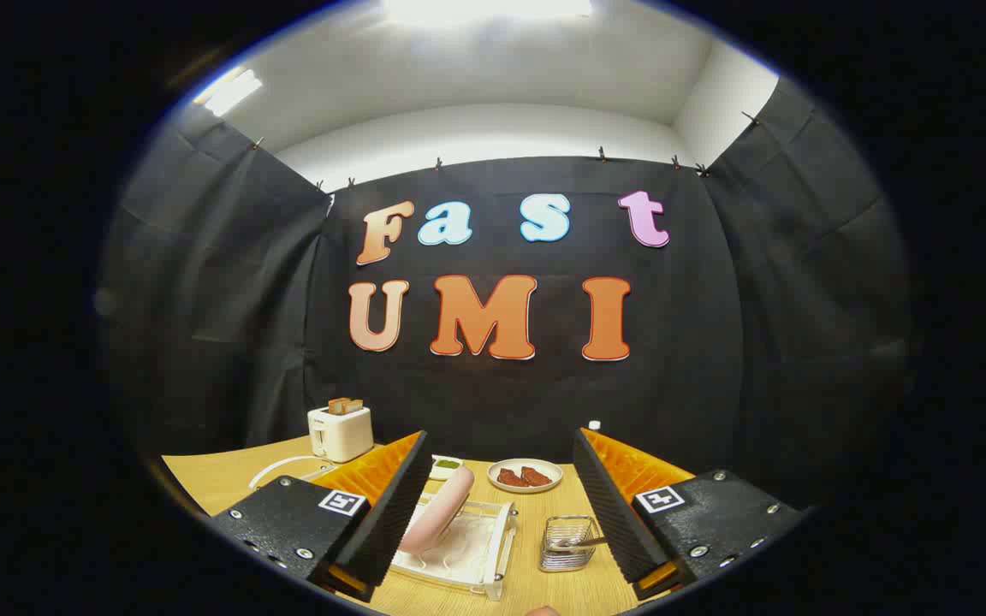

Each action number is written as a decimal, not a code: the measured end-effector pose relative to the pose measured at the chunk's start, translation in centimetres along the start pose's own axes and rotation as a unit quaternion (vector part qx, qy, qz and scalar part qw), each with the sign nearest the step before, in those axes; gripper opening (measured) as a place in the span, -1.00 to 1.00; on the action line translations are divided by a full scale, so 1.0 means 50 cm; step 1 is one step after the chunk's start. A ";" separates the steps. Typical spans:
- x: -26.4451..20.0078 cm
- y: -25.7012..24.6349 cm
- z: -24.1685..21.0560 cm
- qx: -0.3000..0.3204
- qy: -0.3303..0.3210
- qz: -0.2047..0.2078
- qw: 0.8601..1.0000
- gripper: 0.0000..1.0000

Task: Take the plate from the dish rack, then take the spoon from the basket and place it into the plate.

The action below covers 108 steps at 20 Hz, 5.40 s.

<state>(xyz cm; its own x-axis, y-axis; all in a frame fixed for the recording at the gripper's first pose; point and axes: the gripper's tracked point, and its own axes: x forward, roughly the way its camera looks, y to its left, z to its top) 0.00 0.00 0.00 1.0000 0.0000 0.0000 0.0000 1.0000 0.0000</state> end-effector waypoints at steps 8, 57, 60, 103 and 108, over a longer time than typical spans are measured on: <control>0.000 -0.007 0.001 0.018 0.018 0.001 1.000 0.97; 0.255 0.168 -0.367 0.123 0.482 0.095 0.863 0.51; 0.256 0.202 -0.395 0.148 0.503 0.107 0.845 0.32; 0.310 0.080 -0.310 -0.016 0.439 -0.054 0.897 -0.58; 0.311 0.081 -0.313 0.002 0.441 -0.062 0.895 -0.58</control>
<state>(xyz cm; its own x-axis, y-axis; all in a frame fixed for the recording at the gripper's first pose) 15.55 4.06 -15.65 0.6027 -0.1104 -0.7903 0.1132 0.9922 -0.0524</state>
